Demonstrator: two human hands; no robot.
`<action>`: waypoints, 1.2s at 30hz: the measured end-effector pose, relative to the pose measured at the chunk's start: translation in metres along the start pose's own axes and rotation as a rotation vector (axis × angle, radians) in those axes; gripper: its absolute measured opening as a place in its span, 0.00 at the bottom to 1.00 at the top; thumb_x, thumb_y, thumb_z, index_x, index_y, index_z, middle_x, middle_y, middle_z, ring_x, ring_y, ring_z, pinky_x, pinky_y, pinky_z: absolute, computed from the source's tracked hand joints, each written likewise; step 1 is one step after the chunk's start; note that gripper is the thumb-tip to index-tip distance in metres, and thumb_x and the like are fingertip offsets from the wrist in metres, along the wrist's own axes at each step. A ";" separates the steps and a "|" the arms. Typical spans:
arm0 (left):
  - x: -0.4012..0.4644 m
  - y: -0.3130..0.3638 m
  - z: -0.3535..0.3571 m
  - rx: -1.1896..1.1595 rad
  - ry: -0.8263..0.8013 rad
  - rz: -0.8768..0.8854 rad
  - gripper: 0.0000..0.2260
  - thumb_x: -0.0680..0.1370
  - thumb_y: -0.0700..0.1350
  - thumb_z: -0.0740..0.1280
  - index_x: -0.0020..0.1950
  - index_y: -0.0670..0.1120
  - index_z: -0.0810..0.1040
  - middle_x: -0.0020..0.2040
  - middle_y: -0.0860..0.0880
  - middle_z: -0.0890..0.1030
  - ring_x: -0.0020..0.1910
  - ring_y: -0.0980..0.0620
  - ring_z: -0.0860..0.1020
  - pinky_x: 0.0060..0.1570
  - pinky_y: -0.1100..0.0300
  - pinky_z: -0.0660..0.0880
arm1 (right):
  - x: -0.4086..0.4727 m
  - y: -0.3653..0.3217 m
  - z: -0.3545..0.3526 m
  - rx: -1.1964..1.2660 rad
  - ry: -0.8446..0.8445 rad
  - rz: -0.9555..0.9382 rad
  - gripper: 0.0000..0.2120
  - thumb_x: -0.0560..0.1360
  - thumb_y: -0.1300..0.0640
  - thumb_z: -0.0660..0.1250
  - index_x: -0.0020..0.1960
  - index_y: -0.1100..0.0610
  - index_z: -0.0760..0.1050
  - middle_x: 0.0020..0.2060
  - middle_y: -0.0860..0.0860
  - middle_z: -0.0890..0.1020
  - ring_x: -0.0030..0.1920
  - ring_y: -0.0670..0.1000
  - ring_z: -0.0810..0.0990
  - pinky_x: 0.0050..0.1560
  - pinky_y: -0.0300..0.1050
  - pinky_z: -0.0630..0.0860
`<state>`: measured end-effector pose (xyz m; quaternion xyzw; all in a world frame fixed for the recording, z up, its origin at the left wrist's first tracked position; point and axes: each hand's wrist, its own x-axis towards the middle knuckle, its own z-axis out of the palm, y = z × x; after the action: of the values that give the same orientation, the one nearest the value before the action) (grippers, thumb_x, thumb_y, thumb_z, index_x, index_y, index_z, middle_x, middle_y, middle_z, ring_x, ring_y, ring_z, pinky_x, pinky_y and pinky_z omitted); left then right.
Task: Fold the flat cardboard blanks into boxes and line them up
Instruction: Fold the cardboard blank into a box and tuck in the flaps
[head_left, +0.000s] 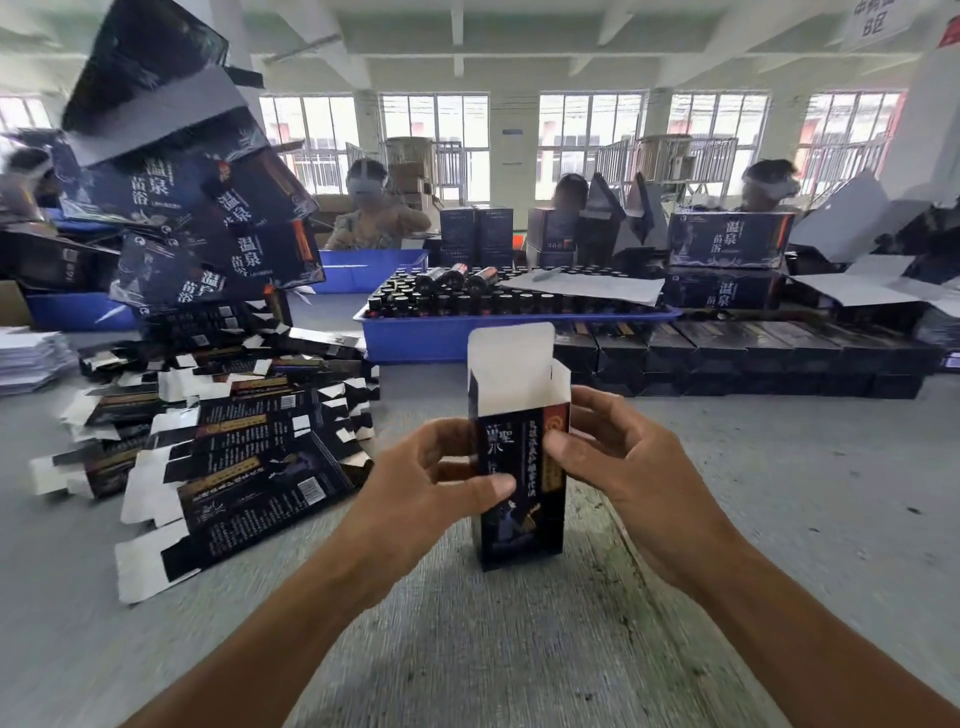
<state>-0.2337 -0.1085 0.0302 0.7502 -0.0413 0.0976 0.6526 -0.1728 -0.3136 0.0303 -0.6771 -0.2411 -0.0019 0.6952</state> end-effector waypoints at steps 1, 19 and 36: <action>0.000 -0.001 0.000 0.010 -0.014 -0.006 0.25 0.67 0.47 0.79 0.62 0.50 0.77 0.55 0.55 0.85 0.54 0.55 0.84 0.48 0.65 0.80 | 0.001 0.000 -0.001 0.008 -0.004 -0.015 0.27 0.67 0.46 0.78 0.65 0.45 0.77 0.58 0.41 0.84 0.59 0.41 0.82 0.53 0.32 0.79; -0.004 0.006 -0.001 0.072 0.043 0.334 0.16 0.75 0.48 0.70 0.63 0.56 0.80 0.58 0.59 0.83 0.58 0.56 0.82 0.54 0.65 0.79 | -0.008 -0.009 0.008 -0.227 -0.062 -0.197 0.21 0.79 0.54 0.69 0.64 0.30 0.73 0.56 0.29 0.79 0.57 0.32 0.78 0.45 0.26 0.76; -0.006 0.012 0.000 0.041 0.105 0.367 0.08 0.73 0.51 0.71 0.51 0.58 0.85 0.59 0.60 0.81 0.57 0.57 0.82 0.50 0.66 0.78 | -0.010 -0.017 0.008 -0.086 0.009 -0.237 0.12 0.81 0.62 0.65 0.53 0.46 0.81 0.57 0.40 0.84 0.57 0.42 0.82 0.54 0.35 0.79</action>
<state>-0.2422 -0.1105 0.0406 0.7372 -0.1413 0.2545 0.6098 -0.1897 -0.3104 0.0431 -0.6730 -0.3158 -0.0974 0.6617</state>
